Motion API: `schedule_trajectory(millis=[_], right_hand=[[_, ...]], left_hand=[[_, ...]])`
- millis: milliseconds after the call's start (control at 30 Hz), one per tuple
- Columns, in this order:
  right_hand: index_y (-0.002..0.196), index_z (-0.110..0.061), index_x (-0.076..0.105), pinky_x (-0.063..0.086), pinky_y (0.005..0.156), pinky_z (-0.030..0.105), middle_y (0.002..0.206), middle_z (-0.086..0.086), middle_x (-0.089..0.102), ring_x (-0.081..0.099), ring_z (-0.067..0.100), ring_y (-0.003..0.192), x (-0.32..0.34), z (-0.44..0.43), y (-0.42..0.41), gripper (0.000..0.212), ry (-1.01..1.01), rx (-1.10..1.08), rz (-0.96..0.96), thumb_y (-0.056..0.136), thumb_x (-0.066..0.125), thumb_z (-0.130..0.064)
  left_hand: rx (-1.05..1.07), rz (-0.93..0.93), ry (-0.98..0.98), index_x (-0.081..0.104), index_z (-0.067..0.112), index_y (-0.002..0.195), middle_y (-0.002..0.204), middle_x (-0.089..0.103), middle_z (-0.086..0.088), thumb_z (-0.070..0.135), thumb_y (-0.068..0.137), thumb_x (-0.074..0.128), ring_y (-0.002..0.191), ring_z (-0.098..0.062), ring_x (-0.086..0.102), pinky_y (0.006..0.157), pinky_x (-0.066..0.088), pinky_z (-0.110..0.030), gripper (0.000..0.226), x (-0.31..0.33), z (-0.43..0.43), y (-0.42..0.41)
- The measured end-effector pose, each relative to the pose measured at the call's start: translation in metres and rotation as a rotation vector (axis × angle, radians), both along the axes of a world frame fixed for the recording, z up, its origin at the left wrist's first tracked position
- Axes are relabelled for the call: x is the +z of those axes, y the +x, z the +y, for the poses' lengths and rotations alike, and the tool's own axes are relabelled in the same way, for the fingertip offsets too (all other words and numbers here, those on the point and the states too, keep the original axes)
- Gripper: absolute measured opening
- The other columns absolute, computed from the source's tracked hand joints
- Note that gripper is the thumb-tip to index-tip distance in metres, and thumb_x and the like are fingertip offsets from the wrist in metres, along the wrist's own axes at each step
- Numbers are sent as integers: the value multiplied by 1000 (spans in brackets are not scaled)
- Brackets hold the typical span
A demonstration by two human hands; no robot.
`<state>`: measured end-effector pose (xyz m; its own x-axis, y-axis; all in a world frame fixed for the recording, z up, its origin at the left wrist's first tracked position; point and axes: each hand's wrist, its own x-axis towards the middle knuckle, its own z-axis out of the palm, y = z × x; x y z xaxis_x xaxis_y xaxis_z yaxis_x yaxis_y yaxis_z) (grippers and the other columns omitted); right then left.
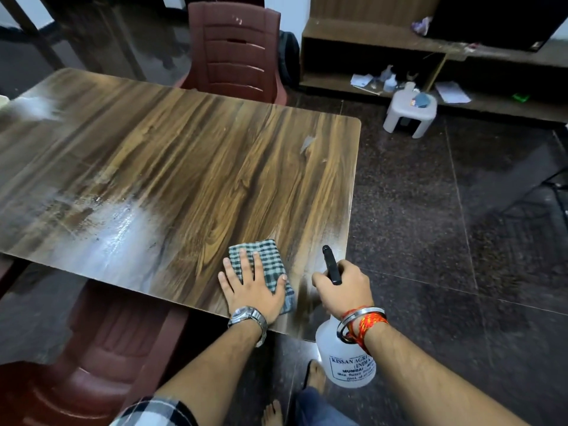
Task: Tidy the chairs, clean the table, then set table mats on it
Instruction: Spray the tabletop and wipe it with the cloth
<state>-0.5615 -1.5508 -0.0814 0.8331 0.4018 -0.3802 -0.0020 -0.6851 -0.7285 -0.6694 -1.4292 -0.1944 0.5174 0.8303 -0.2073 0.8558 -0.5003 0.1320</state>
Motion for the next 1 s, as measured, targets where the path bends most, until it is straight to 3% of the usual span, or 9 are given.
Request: schedule_trajectory(millis=[100,200,333,600,733,867,1000], right_hand=[[74,-7,59,51,58,32,68,8,65,62,26,63,-2,12,13,26,6,-4,12,69,66,-32],[69,-11,57,59,63,43,65,9,67,66,32,61,-3,28,38,28,35,-3,17,63,63,-38],[67,-13,56,59,64,44,66,9,67,67,33,62,0,54,81,25,44,5,14,64,63,-37],[65,-9,64,59,67,42,72,16,70,68,38,70,5,120,171,43,35,13,-26,63,53,-50],[61,-15,55,58,68,41,73,15,69,68,37,73,1,149,211,34,67,-2,-50,75,64,-44],[68,-14,58,60,65,47,68,11,70,68,37,66,-6,158,233,34,58,-11,-40,61,60,-48],[66,-12,57,59,64,46,62,10,68,67,36,63,-17,164,255,33,41,-65,-59,59,57,-45]], left_hand=[[-5,-7,13,10,19,154,161,-4,-9,74,82,14,143,-43,-14,114,-14,-53,91,1,12,26],[-42,24,10,6,20,154,161,-8,-10,74,83,13,143,-43,-17,113,-18,-51,90,2,31,68],[-38,36,16,-1,22,154,160,-15,-9,74,86,14,142,-42,-21,113,-20,-50,87,3,62,126],[-49,29,19,-2,22,154,160,-14,-9,73,87,14,142,-42,-21,114,-17,-50,85,-3,127,234],[-68,5,23,0,21,154,160,-14,-10,72,88,17,142,-42,-20,115,-16,-49,85,-6,160,284],[-100,-12,48,1,22,154,161,-12,-9,75,85,15,143,-41,-19,115,-16,-50,88,-9,190,330],[-155,5,47,1,24,154,161,-12,-7,78,83,11,143,-41,-18,115,-13,-51,90,-15,230,382]])
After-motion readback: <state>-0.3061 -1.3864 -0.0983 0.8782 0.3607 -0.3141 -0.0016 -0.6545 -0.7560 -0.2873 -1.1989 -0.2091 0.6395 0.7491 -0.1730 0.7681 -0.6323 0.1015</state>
